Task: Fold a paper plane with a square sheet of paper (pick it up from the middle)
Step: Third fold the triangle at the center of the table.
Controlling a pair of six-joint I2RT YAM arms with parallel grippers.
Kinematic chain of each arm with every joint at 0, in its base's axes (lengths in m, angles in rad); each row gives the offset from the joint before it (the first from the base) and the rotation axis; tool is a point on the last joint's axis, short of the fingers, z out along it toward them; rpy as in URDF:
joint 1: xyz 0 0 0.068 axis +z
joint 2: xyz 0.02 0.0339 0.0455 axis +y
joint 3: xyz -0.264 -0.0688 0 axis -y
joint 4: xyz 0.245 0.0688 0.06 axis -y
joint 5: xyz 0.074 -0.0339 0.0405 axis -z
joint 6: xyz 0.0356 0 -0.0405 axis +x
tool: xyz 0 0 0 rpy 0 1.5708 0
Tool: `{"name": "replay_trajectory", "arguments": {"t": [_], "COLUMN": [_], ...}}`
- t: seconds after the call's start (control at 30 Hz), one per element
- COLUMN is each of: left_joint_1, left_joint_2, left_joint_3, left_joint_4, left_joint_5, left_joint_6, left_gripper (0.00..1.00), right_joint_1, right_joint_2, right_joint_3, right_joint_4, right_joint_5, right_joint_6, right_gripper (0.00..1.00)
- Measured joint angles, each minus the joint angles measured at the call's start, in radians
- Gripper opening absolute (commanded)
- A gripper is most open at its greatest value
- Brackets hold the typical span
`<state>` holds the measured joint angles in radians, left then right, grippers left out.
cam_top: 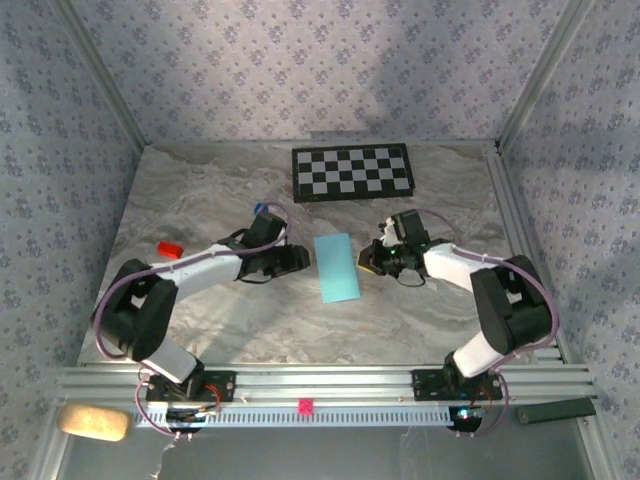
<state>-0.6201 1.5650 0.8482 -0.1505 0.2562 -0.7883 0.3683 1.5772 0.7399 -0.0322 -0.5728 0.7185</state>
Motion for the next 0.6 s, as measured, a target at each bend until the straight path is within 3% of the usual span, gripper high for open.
{"name": "replay_trajectory", "arguments": {"t": [0.6], "left_joint_1": [-0.011], "left_joint_2": [0.114], "left_joint_3": [0.040], "left_joint_4": [0.097], "left_joint_5": [0.116], "left_joint_6": [-0.060], "left_gripper": [0.44], "right_joint_1": [0.006], "right_joint_2": [0.176], "right_joint_3": [0.010], "right_joint_4": [0.082], "right_joint_5": [-0.090], "right_joint_6": [0.002], "right_gripper": [0.10]}}
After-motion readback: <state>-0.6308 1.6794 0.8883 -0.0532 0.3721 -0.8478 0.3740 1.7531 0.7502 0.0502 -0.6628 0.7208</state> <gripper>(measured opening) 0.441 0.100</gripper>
